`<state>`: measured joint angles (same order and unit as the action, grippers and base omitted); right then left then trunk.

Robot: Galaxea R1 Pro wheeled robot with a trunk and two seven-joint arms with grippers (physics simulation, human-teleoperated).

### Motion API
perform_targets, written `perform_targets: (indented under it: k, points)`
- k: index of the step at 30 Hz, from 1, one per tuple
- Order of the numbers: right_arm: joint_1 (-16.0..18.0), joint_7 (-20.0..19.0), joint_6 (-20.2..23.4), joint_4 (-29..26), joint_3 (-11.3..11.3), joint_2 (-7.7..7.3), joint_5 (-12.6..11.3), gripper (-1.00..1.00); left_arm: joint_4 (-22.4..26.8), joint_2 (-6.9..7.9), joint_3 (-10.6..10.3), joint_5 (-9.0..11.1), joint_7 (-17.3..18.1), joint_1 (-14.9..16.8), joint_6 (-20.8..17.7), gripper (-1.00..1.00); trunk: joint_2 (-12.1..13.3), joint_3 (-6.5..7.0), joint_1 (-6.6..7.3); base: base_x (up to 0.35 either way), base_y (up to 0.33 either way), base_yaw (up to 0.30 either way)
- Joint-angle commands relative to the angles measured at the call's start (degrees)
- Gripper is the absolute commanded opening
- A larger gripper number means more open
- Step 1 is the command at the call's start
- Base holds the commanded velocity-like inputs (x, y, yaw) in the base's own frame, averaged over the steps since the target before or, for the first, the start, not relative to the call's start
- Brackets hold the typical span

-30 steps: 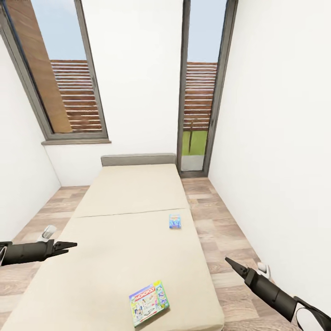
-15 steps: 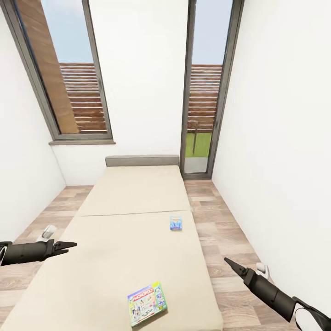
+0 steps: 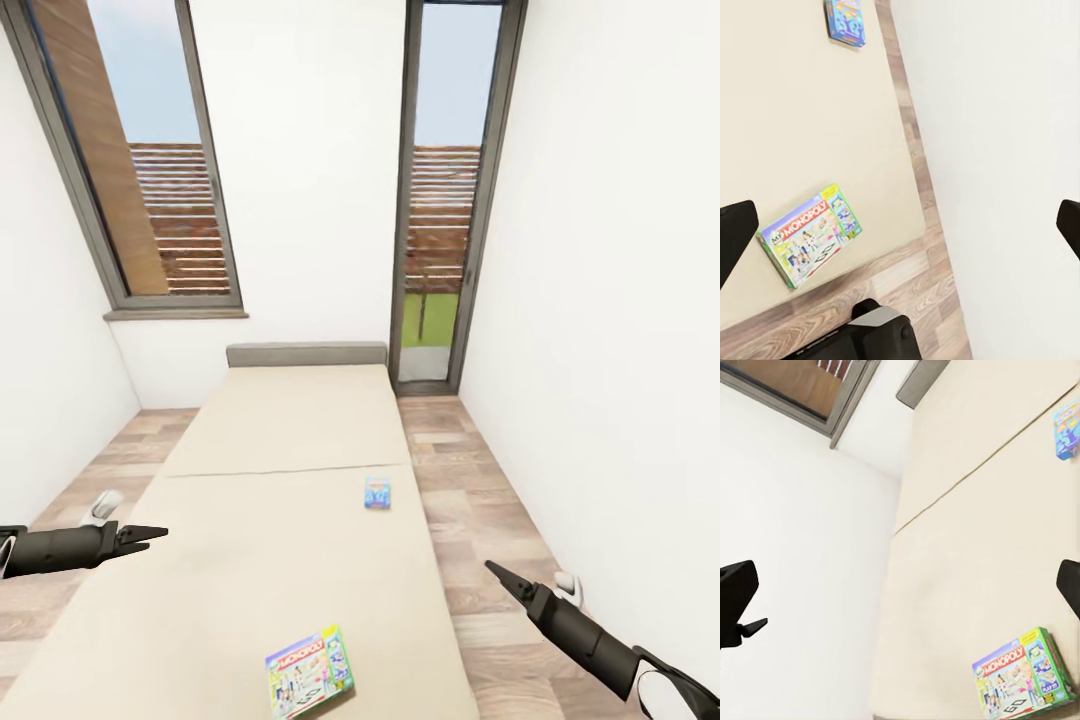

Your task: Put all the toys in the child's room - the three board games (two on the bed and one on the table), the two jigsaw puzzles on the table, and the tennis ball on the table - inside the toy box on the table in the child's room.

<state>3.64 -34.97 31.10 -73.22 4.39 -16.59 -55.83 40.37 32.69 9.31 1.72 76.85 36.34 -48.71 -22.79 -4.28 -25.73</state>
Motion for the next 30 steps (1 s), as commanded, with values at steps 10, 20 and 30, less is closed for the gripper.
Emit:
perform_targets:
  k: [10, 20, 30]
  points:
    - [0.0, 0.0, 0.5, 0.0, 0.0, 0.06, -0.4, 1.00, 0.0, 0.01, 0.0, 0.0, 0.1, 0.0, -0.6, 1.00, -0.1, -0.06, -0.05, 0.060, -0.081, 0.000]
    - [0.0, 0.0, 0.5, 0.0, 0.0, 0.13, -0.4, 1.00, 0.0, 0.01, 0.0, 0.0, 0.1, 0.0, -0.6, 1.00, -0.1, -0.05, -0.05, 0.047, 0.107, 0.000]
    - [0.0, 0.1, 0.5, 0.0, 0.0, 0.15, -0.4, 1.00, 0.0, 0.01, 0.0, 0.1, 0.1, 0.0, -0.6, 1.00, -0.1, -0.05, -0.05, 0.046, 0.114, 0.000]
